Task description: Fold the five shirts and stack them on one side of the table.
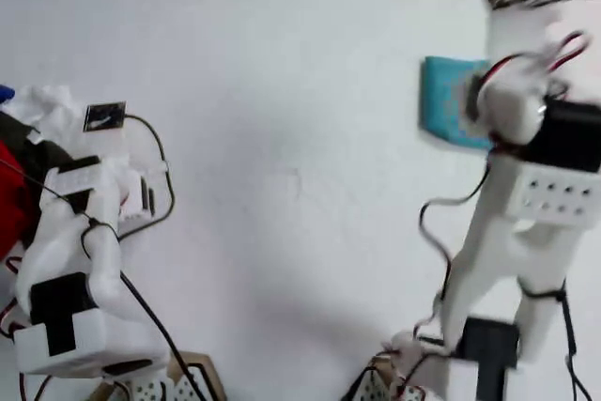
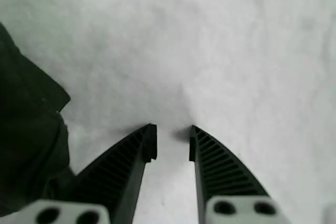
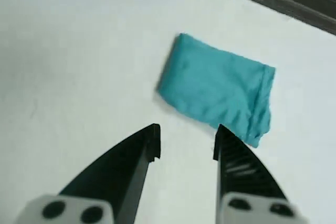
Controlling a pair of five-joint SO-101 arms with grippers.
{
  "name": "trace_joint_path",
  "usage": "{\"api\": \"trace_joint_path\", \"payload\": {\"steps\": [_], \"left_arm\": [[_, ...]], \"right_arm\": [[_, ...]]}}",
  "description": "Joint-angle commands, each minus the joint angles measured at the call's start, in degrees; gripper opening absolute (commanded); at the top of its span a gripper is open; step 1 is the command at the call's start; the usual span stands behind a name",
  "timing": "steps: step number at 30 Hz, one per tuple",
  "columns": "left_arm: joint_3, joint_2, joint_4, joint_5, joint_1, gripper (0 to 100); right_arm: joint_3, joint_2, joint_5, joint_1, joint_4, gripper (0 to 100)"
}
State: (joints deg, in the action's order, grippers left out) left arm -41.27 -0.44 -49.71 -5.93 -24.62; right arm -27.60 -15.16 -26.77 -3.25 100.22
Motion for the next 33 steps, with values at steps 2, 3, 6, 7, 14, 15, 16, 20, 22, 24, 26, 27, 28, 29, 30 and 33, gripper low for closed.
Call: {"api": "trace_joint_path", "payload": {"steps": [2, 3, 6, 7, 14, 15, 16, 20, 22, 24, 26, 27, 28, 29, 30, 33], "left_arm": [[0.0, -0.4, 1.6, 0.5, -0.5, 13], [0.0, -0.4, 1.6, 0.5, -0.5, 13], [0.0, -0.4, 1.6, 0.5, -0.5, 13], [0.0, -0.4, 1.6, 0.5, -0.5, 13], [-0.4, -0.5, 2.5, 0.5, -0.6, 13], [-0.4, -0.5, 2.5, 0.5, -0.6, 13], [-0.5, -0.5, 2.5, 0.5, -0.6, 13], [-0.5, -0.6, 2.5, 0.5, -0.6, 13], [-0.5, -0.6, 2.4, 0.4, -0.6, 13], [-0.5, -0.6, 2.3, 0.4, -0.6, 13], [-0.6, -0.9, 2.3, 0.4, -0.6, 13], [-0.8, -1.6, 2.3, 0.4, -0.7, 13], [-1.9, -2.8, 2.6, 0.4, -0.8, 13], [-3.0, -4.5, 2.9, 0.4, -0.6, 13], [-4.4, -6.6, 3.2, 0.4, -0.6, 13], [-7.8, -16.1, 0.6, 0.3, -1.0, 13]], "right_arm": [[16.5, -9.5, 0.5, 2.9, -1.9, 17.0], [21.8, -11.1, 0.5, 2.8, -4.4, 17.0], [41.3, -15.6, 0.5, 2.4, -15.5, 17.2], [48.7, -17.5, 0.5, 2.5, -19.7, 17.2], [89.8, -36.0, 0.4, 2.6, -46.3, 17.0], [93.4, -38.5, 0.4, 2.8, -48.0, 17.0], [96.3, -40.7, 0.4, 2.9, -49.3, 17.0], [105.7, -45.8, 0.4, 2.8, -52.9, 17.0], [110.0, -46.1, 0.4, 2.8, -55.4, 17.0], [114.0, -46.5, 0.4, 2.6, -58.4, 17.0], [114.1, -46.9, 0.5, 2.6, -59.1, 17.0], [114.2, -47.0, 0.5, 2.6, -59.5, 17.0], [114.5, -47.2, 0.5, 2.8, -59.6, 17.0], [114.6, -47.2, 0.5, 2.9, -59.6, 17.0], [114.6, -47.2, 0.5, 2.9, -59.6, 17.0], [114.7, -47.2, 0.5, 2.9, -59.6, 17.0]]}}
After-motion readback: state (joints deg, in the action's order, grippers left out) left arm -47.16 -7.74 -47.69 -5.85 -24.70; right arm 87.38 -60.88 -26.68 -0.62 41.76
